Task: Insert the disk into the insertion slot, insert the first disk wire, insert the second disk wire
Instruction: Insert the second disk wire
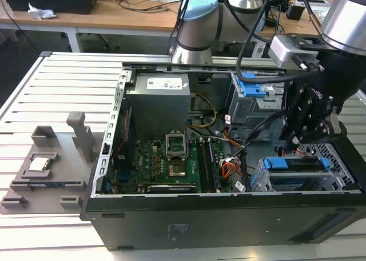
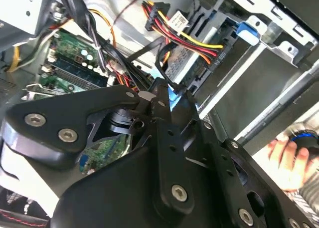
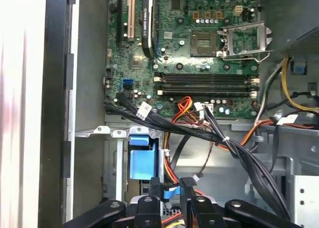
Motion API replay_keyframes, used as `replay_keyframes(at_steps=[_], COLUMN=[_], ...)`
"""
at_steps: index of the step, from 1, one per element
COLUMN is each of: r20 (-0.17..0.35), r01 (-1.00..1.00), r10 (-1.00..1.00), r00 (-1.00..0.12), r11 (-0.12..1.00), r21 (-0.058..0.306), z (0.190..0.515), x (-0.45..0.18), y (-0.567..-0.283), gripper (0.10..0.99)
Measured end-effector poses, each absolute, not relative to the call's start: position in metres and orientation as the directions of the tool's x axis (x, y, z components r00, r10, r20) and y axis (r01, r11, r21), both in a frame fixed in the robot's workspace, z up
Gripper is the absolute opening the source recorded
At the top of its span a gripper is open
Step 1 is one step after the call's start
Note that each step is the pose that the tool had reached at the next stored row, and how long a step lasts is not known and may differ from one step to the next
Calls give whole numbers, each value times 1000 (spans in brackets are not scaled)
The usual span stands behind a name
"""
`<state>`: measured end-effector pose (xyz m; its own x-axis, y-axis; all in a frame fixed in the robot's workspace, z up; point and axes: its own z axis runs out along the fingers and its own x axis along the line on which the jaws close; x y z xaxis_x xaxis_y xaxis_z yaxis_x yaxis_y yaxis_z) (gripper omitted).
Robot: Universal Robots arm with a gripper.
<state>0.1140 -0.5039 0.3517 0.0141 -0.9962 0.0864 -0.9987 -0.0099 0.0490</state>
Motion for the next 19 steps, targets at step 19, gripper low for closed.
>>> replay_keyframes(at_steps=[19], r20=[179], r01=[-999], r10=[-984], r00=[19], r11=[-10], r21=[50], z=[345], x=[114], y=[-494], gripper=[141])
